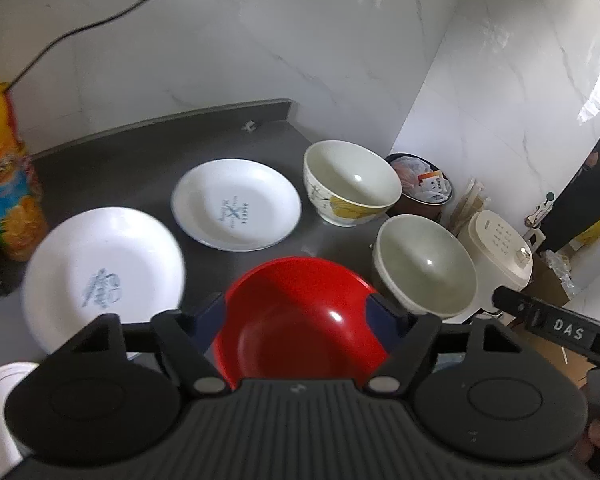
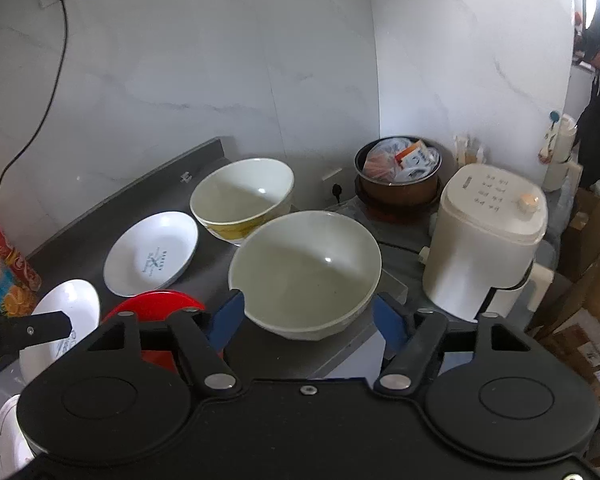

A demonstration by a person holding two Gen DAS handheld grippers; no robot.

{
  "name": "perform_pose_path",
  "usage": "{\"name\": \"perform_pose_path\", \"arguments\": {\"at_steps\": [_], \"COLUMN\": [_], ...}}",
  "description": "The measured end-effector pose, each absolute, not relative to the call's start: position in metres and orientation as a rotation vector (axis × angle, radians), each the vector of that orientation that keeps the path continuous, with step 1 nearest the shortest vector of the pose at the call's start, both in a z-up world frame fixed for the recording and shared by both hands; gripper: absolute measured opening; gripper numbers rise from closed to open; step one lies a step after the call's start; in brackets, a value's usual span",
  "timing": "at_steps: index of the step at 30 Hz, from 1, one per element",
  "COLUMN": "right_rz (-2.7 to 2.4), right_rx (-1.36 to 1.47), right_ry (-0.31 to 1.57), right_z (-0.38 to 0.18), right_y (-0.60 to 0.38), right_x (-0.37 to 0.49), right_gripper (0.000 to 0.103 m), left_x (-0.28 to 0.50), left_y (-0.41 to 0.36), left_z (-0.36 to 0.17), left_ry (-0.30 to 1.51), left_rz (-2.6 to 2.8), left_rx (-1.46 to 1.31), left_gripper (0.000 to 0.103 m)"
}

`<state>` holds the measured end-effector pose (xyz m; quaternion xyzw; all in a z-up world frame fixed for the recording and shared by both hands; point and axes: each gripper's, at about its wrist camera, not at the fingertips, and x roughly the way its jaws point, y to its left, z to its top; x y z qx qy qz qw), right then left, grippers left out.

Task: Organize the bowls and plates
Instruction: 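Move the right tool toward the large white bowl beside the red bowl, then close the right tool on the rim of the large white bowl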

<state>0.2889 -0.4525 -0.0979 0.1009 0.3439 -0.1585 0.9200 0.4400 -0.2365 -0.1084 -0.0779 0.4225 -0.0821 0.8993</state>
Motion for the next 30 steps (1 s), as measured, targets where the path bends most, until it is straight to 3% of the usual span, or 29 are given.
{"name": "perform_pose_path", "arguments": {"at_steps": [5, 10, 14, 23, 30], "right_rz": [-0.319, -0.305, -0.278, -0.195, -0.141], "right_rx": [0.227, 0.247, 0.274, 0.314, 0.31], "right_ry": [0.757, 0.788, 0.827, 0.89, 0.932], "right_z": [-0.118, -0.13, -0.141, -0.156, -0.165], "right_y": [-0.477, -0.504, -0.524, -0.552, -0.565], "right_x": [0.311, 0.328, 0.341, 0.364, 0.382], "right_gripper": [0.052, 0.047, 0.036, 0.024, 0.024], "left_x": [0.469, 0.492, 0.512, 0.546, 0.566], "left_y": [-0.255, -0.281, -0.3, -0.328, -0.34], "left_z": [-0.125, -0.132, -0.143, -0.165, -0.185], "left_ry": [0.906, 0.911, 0.954, 1.03, 1.079], "left_rz": [-0.174, -0.203, -0.214, -0.206, -0.133], "left_rx": [-0.183, -0.167, -0.187, -0.247, -0.273], "left_gripper": [0.061, 0.055, 0.047, 0.032, 0.025]}}
